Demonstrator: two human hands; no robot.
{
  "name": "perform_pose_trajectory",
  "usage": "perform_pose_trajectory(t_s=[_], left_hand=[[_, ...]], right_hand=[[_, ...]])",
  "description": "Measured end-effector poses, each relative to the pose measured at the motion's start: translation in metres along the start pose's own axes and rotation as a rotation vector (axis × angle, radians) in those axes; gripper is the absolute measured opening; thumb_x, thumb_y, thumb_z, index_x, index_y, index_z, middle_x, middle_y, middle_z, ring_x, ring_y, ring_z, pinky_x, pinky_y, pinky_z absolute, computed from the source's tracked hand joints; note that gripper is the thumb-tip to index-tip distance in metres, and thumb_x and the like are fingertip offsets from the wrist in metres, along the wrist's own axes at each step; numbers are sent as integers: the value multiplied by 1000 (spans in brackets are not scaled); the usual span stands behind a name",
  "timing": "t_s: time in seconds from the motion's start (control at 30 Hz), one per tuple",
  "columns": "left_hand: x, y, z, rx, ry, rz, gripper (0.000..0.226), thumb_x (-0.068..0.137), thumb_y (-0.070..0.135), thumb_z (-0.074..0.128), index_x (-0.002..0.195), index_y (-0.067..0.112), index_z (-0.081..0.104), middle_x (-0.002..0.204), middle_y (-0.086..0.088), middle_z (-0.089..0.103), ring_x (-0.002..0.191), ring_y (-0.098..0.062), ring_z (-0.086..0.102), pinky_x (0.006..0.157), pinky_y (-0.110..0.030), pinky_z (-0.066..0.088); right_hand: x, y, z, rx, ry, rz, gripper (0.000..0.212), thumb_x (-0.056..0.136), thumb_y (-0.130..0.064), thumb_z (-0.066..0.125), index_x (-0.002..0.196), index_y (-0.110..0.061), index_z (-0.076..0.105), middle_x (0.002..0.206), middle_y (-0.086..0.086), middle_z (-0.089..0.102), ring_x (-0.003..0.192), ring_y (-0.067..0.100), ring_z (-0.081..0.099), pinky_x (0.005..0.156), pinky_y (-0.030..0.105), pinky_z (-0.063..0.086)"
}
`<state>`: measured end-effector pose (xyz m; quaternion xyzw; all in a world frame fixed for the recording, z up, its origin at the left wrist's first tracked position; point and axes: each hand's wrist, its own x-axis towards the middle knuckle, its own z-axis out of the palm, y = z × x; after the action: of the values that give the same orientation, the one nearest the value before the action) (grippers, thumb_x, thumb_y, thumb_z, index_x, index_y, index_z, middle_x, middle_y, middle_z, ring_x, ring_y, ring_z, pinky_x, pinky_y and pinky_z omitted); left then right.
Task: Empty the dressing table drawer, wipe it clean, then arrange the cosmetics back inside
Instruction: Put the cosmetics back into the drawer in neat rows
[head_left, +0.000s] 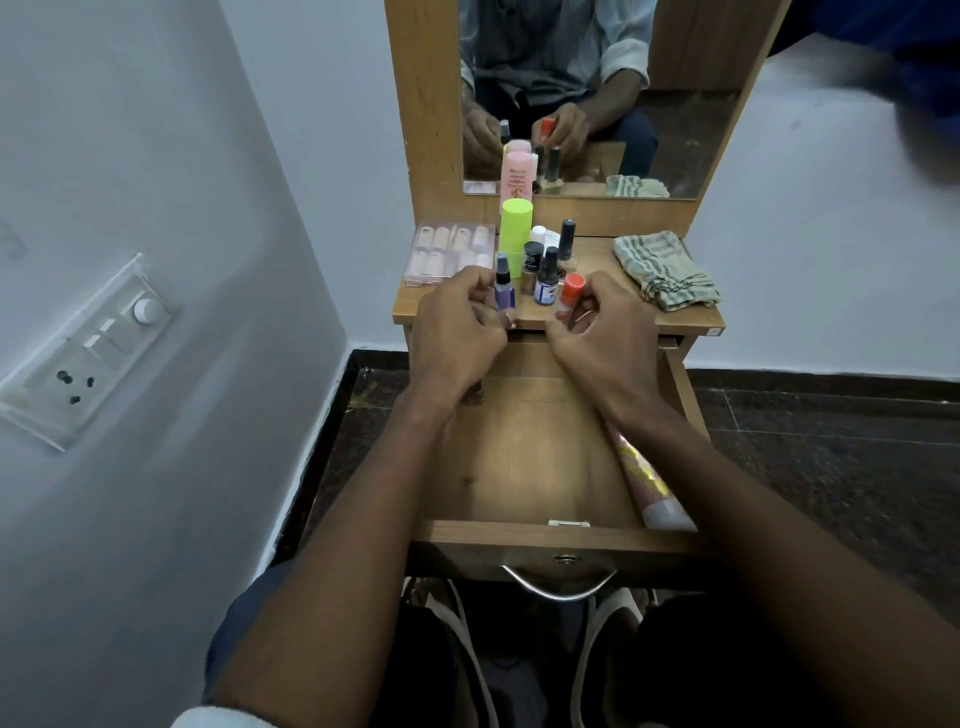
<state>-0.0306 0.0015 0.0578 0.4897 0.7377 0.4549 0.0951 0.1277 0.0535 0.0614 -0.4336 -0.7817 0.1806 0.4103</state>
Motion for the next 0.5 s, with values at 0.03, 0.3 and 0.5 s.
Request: perform_pose_trajectory(t_s=[0.03,0.3,0.5], left_hand=[[-4,-4,-4,15,-47,-5,25,82,17,89,102,20,73,84,12,69,75,-10,66,74,-35,63],[-34,-23,-9,299,-293,-146,10,77,15,88,83,20,82,80,3,75,79,-15,71,79,-37,63],[-43,-26,7,397,-320,-170,18,83,18,88,99,15,82,95,-5,74,95,-23,69,87,-40,62]], right_hand=[[-7,-3,2,1,-51,-23,16,84,-15,77,93,-19,65,81,-9,63,72,8,58,64,25,49],[-28,12,42,-155,-503,113,11,79,-16,69,70,-17,63,65,-2,63,68,23,61,57,33,48],[-29,18,56,-134,-652,143,13,79,-14,82,90,-19,77,80,-1,72,76,18,66,65,33,54]])
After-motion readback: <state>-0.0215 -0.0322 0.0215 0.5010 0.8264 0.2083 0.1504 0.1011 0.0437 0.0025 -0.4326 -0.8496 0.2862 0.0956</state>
